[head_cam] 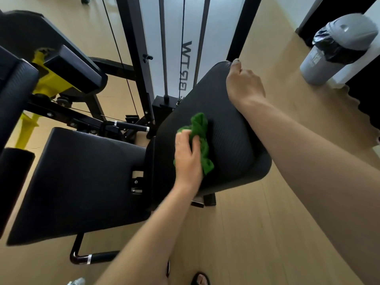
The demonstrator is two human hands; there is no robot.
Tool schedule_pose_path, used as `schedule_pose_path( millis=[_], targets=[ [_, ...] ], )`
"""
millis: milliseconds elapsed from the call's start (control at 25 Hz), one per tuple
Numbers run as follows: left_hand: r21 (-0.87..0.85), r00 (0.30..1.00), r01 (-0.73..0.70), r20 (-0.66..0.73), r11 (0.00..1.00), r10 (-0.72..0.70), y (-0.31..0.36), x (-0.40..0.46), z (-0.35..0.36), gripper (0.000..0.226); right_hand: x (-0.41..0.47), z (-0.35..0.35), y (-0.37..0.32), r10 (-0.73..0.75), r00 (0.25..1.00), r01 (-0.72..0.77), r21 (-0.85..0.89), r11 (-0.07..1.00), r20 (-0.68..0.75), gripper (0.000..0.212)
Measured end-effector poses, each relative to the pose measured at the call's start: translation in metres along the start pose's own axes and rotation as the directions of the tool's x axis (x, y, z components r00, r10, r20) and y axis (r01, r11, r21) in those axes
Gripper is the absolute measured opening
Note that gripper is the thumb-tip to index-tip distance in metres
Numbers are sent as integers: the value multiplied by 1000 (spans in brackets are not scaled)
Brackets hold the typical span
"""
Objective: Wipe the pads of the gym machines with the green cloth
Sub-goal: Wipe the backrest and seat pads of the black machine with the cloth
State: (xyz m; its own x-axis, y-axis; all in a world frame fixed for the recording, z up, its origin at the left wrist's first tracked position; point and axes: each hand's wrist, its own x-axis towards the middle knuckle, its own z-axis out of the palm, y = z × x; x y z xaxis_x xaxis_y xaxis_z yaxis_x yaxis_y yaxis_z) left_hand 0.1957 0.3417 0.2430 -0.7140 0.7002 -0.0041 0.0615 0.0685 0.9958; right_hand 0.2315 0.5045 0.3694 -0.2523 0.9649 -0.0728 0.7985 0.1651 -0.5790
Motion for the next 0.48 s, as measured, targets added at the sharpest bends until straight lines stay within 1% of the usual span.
schedule_pose_path(
  millis=[80, 160, 240, 280, 320, 400, 480],
  targets=[
    [-41, 995, -101, 10, 994, 101, 18, -67, -2, 12, -19, -4, 1, 18, 999, -18, 1, 1000, 28, 55],
    [-17, 988, -150, -36, 989, 149, 28, -100, 9, 15, -47, -5, 11, 6, 998, -3, -50, 999, 56, 60],
    [13, 978, -188, -91, 982, 188, 21, -102, 18, 20, -80, -3, 27, -63, 994, 76, -155, 985, 86, 69],
    [29, 967, -225, -118, 974, 227, 12, -97, 19, 23, -93, -3, 34, -93, 993, 104, -173, 979, 72, 69],
    [39, 958, -253, -132, 967, 256, 0, -90, 17, 25, -101, -4, 39, -91, 995, 98, -165, 981, 51, 64],
    [31, 959, -224, -169, 974, 226, -20, -76, 11, 28, -108, -4, 41, -87, 996, 83, -153, 985, -17, 58],
    [59, 951, -164, -257, 985, 174, -30, -68, 10, 34, -106, -6, 34, -99, 993, 86, -194, 977, -60, 57]
  ],
)
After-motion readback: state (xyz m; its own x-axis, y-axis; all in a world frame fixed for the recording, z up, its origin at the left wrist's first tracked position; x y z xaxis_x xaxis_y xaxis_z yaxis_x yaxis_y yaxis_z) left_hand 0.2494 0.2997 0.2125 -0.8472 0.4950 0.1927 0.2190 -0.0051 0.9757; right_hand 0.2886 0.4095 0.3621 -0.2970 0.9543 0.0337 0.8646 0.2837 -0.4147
